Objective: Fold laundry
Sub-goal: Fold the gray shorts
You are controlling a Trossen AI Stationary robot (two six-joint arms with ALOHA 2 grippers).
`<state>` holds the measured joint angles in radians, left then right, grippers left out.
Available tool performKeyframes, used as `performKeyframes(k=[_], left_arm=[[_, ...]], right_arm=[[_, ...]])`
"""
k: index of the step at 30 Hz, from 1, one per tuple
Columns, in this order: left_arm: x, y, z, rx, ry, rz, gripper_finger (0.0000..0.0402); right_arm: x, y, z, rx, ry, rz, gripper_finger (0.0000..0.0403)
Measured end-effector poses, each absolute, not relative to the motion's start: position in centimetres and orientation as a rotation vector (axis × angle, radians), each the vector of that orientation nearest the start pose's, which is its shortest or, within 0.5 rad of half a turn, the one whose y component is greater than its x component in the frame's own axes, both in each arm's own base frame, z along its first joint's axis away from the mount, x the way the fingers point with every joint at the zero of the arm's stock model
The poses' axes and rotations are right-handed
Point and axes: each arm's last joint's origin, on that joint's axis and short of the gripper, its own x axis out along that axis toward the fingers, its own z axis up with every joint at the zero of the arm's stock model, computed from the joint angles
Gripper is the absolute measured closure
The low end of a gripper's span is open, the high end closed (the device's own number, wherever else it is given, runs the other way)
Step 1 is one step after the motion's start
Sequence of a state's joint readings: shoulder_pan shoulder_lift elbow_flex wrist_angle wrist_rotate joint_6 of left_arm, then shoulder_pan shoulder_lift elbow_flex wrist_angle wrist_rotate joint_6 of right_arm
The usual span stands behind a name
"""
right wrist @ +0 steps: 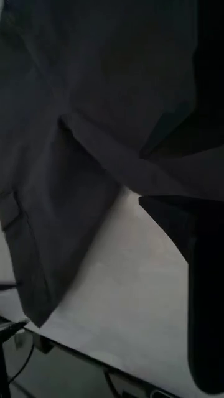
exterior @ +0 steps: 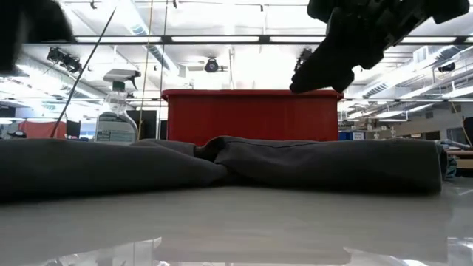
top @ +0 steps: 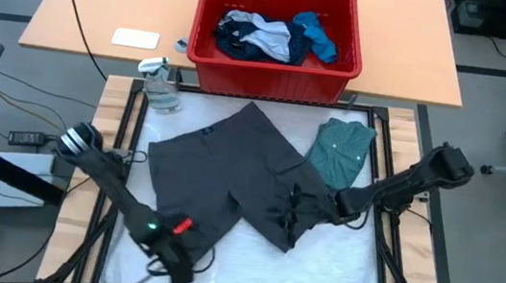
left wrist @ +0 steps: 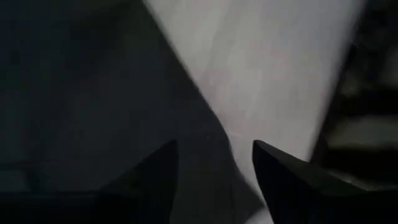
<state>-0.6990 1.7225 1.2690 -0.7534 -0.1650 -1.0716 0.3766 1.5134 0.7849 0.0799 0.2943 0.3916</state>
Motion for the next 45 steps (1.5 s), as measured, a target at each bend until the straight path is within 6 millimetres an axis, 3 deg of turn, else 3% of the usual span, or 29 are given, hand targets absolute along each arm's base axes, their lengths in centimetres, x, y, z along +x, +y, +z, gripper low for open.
performKeyframes(k=[5,9,12,15,21,26,33,36,37,40,42,45], left_arm=[[29.1,-22.8,18.7,-0.544,1.133,0.199,0.0147],[29.4,-22.6,15.4,-0.509,1.221,0.319,0.0138],[29.2,-21.6,14.1,-0.506,1.279,0.479,0.0156],[29.3,-20.8,13.8,-0.492,1.307,0.52,0.0209],[29.8,-19.3,15.0,-0.445,1.338,0.453,0.0382],[30.8,-18.1,17.2,-0.549,1.353,0.334,0.0398],[31.8,-18.4,27.5,-0.654,0.979,-0.089,0.04],[30.3,-17.3,30.5,-0.594,0.83,-0.047,0.04],[29.6,-17.0,30.5,-0.548,0.825,0.01,0.04],[28.5,-16.1,28.0,-0.513,0.952,0.184,0.0392],[28.2,-15.8,26.4,-0.551,1.02,0.213,0.0374],[28.5,-16.0,25.8,-0.63,0.976,0.196,0.0335]], right_arm=[[28.5,11.3,18.3,0.214,0.639,-0.036,0.0291],[28.4,12.0,18.0,0.261,0.664,0.008,0.0291],[28.0,12.7,18.1,0.329,0.664,0.0,0.0294],[27.6,13.7,18.2,0.376,0.647,-0.028,0.03],[26.4,15.6,18.2,0.429,0.605,-0.085,0.0315],[25.6,16.9,18.3,0.539,0.583,-0.109,0.0325],[24.7,18.5,18.5,0.608,0.585,-0.056,0.0328],[24.4,19.0,18.5,0.649,0.586,-0.052,0.0328],[24.3,19.0,18.5,0.664,0.586,-0.058,0.0328],[24.3,19.0,18.5,0.688,0.58,-0.078,0.0328],[24.3,19.0,18.6,0.695,0.576,-0.074,0.0325],[24.4,19.1,18.6,0.678,0.57,-0.059,0.0318]])
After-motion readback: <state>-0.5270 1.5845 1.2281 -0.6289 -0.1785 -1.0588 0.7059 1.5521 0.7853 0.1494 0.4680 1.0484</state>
